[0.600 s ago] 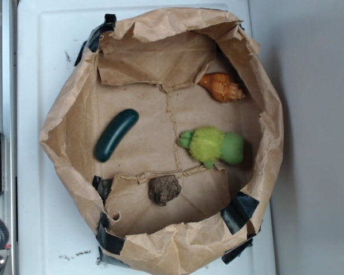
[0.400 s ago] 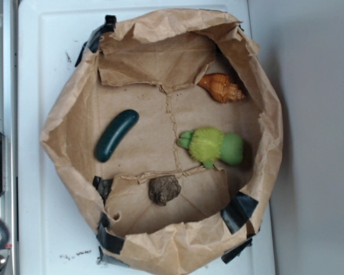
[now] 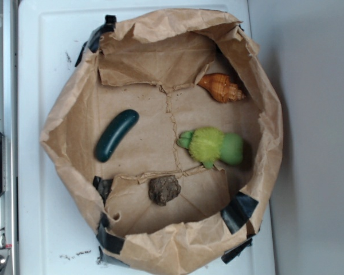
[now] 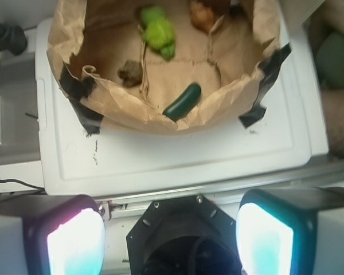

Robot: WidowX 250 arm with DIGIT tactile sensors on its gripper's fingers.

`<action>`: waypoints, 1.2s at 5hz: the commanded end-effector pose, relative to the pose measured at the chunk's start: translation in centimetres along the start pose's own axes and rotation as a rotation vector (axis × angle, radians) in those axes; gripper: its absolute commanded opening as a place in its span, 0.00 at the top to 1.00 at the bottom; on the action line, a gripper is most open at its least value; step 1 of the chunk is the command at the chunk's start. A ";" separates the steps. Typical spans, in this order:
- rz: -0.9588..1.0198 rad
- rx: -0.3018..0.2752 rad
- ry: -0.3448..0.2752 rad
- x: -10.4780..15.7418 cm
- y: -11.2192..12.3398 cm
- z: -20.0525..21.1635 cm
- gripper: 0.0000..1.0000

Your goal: Grab the rock.

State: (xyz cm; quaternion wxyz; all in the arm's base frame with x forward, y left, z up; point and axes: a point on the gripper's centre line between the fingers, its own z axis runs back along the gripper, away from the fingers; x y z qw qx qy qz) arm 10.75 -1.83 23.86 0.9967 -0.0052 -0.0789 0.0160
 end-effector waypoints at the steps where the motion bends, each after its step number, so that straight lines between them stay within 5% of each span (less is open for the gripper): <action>1: -0.034 0.003 0.008 5.0 0.6 -0.8 0.00; 3: -0.034 0.003 0.008 5.0 0.6 -0.8 0.00; 4: -0.024 -0.044 -0.001 9.6 2.4 -4.5 0.00; 6: -0.029 0.020 0.060 15.8 3.4 -12.9 0.00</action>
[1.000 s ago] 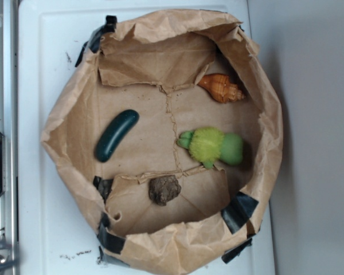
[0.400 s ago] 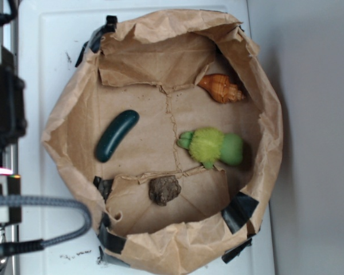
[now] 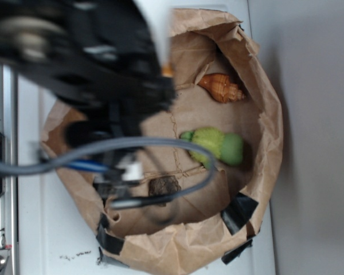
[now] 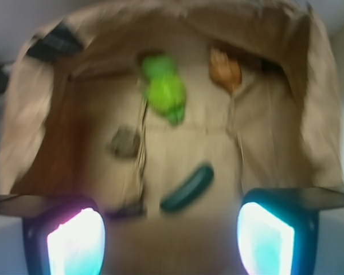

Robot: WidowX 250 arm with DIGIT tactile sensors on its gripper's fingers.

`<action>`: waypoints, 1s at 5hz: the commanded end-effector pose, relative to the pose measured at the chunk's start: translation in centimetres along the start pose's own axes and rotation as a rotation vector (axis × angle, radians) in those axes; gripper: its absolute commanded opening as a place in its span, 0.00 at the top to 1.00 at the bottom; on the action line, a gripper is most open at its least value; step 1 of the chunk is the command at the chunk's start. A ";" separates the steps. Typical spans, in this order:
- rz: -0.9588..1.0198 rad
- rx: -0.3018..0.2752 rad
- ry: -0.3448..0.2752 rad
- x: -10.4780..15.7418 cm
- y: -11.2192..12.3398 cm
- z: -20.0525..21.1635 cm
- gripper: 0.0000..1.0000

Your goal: Grab the rock.

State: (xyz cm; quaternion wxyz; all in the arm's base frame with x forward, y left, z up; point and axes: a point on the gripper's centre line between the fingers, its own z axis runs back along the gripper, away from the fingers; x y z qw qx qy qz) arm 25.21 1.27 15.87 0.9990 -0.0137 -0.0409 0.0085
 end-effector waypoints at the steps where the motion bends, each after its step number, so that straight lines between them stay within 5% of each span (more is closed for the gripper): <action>1: -0.014 0.038 -0.016 2.9 0.8 -2.6 0.00; 2: -0.014 0.038 -0.016 2.9 0.8 -2.6 0.00; 3: -0.262 0.007 0.020 3.3 0.2 -6.3 0.00; 5: -0.579 0.018 0.048 -0.7 -3.7 -10.7 0.00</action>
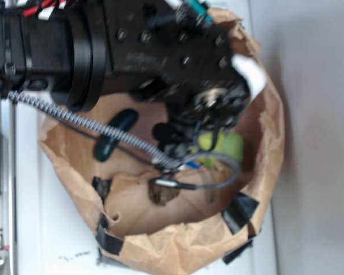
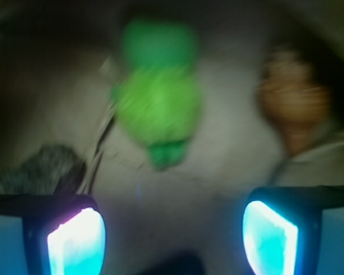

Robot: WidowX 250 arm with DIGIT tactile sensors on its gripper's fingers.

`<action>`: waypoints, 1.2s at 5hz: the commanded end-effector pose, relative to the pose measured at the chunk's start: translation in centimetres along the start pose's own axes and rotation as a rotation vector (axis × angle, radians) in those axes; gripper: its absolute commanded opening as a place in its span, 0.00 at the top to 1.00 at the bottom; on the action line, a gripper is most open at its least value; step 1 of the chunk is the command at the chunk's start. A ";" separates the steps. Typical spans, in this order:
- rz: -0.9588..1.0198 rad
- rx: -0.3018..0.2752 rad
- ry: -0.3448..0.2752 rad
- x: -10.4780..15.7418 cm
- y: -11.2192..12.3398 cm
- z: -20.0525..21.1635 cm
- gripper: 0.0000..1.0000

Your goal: Grab the rock.

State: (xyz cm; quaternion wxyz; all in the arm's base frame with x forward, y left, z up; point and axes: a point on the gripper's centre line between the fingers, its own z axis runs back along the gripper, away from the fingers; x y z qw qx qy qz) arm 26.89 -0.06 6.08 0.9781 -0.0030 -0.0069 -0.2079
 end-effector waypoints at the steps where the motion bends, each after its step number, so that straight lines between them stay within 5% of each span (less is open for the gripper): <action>1: -0.206 -0.055 -0.066 -1.0 -4.7 1.0 0.00; 2: -0.215 -0.088 -0.114 -0.4 -6.2 2.4 0.00; 5: -0.202 -0.050 -0.040 2.2 -5.7 -3.0 0.00; 6: -0.184 -0.052 -0.026 2.2 -5.2 -4.4 0.67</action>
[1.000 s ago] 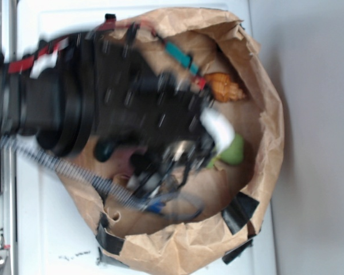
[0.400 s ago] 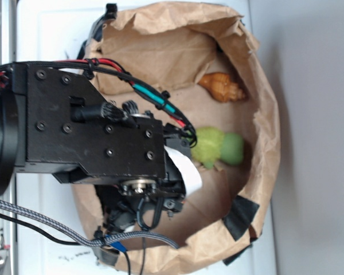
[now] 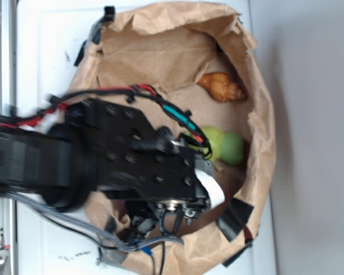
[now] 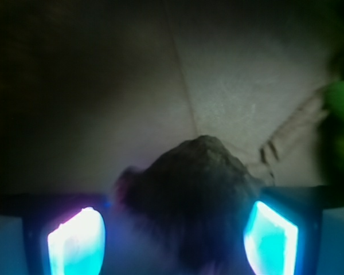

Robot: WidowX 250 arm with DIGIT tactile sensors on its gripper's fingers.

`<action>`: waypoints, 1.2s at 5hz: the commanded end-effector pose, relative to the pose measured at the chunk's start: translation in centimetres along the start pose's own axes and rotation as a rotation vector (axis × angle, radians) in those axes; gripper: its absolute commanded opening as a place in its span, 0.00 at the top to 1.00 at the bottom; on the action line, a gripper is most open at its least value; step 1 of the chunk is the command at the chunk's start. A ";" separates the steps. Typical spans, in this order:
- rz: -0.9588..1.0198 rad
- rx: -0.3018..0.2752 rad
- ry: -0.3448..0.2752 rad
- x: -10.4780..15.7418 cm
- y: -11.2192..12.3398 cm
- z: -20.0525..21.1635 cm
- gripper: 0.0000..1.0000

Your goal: Grab the rock.

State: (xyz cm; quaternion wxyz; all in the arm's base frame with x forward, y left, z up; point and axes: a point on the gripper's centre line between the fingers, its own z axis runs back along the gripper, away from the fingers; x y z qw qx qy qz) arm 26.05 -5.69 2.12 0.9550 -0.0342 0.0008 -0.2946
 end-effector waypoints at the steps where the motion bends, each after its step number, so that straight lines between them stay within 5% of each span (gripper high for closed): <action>1: 0.078 -0.002 -0.035 0.3 -0.5 -0.5 1.00; 3: 0.205 -0.093 -0.194 -0.3 4.5 8.2 1.00; 5: 0.402 -0.010 -0.229 -3.8 6.4 16.8 1.00; 6: 0.444 0.017 -0.220 -4.2 6.4 17.9 1.00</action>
